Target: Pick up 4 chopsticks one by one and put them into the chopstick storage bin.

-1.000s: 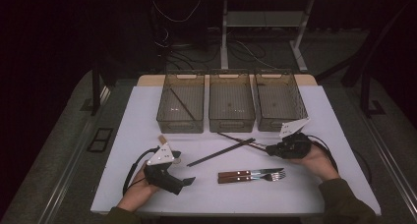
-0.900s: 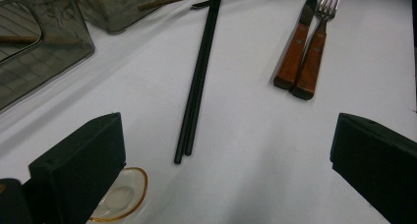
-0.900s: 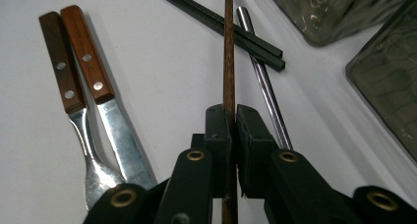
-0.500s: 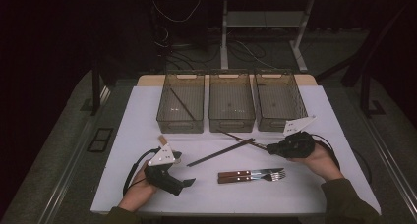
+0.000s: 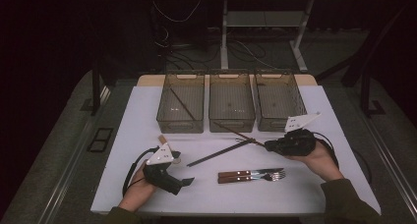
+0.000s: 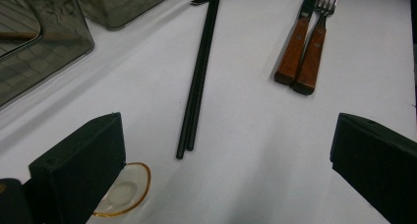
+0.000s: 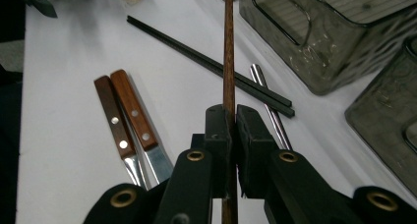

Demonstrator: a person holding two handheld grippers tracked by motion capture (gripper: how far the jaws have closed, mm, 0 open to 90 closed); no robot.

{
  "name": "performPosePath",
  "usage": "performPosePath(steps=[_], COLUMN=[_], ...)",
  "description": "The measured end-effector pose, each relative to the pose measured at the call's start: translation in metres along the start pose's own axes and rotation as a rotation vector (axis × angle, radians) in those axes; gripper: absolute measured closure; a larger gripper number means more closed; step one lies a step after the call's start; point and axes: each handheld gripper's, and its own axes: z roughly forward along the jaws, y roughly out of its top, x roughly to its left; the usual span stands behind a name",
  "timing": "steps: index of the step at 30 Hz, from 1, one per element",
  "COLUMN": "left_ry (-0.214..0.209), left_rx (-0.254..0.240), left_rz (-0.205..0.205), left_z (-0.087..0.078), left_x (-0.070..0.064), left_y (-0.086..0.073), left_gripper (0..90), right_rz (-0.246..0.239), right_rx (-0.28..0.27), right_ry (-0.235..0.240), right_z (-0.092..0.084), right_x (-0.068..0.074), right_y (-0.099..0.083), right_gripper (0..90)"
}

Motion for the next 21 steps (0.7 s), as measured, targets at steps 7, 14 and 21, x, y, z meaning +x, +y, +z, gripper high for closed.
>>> performPosePath(steps=[7,14,21], left_ry=[-0.012,-0.018,-0.051], left_rx=[-0.005,-0.007,-0.013], left_rz=[-0.004,-0.006,0.002], left_z=[0.0,-0.001,-0.002], left_x=[0.0,0.0,0.0], left_y=[0.0,0.0,0.0], left_gripper=[0.0,0.0,0.0], right_rz=[0.024,0.033,0.072], right_rx=[-0.008,0.006,-0.007], right_ry=[-0.002,-0.035,-0.064], right_z=[0.0,0.004,0.006], right_x=[0.006,0.012,0.015], right_y=[0.008,0.018,0.027], right_gripper=[84.5,84.5,84.5])
